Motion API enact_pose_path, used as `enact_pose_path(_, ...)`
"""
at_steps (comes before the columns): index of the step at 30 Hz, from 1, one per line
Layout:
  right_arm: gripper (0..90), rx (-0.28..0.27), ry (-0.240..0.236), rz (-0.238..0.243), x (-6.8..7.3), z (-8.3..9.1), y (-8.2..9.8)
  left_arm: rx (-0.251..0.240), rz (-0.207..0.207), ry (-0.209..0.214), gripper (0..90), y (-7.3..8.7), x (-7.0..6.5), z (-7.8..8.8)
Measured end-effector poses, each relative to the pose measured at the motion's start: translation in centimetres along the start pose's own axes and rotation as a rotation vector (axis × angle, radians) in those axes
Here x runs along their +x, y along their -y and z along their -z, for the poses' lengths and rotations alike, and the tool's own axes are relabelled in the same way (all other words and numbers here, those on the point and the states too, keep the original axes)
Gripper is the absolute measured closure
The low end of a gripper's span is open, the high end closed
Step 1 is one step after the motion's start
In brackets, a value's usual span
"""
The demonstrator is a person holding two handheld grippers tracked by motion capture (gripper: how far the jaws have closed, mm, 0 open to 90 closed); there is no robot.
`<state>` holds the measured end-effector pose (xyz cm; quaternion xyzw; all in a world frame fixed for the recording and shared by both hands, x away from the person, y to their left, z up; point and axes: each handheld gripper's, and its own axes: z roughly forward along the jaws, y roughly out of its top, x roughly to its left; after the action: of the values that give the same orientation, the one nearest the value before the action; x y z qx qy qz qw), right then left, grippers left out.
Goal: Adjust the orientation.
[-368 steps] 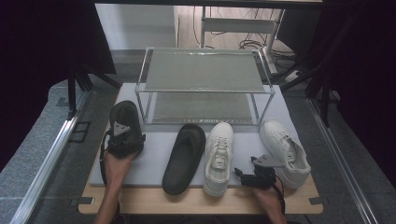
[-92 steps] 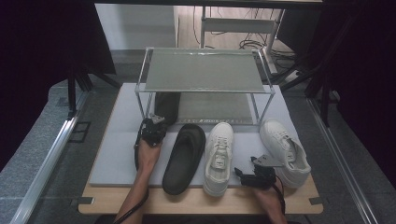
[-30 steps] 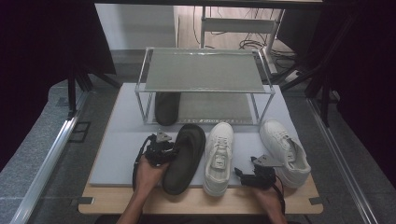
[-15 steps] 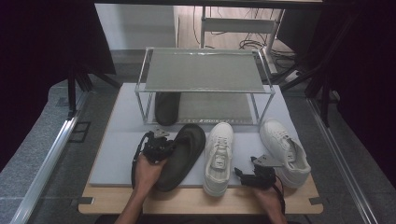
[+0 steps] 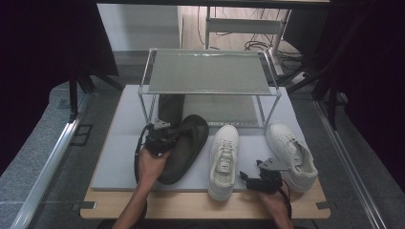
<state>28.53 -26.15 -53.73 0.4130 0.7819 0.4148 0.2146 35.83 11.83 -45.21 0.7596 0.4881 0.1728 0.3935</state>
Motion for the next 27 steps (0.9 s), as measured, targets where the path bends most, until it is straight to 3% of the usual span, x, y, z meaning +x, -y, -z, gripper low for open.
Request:
enact_pose_path(21,15.1,0.0,0.0,-0.001,0.0,0.0,0.0,-0.09,0.13,-0.093,75.9,-3.2,0.6,-5.4)
enact_pose_path(27,15.0,-0.003,-0.001,-0.003,0.0,0.0,0.0,-0.102,0.172,-0.093,75.8,-3.6,0.6,-7.3)
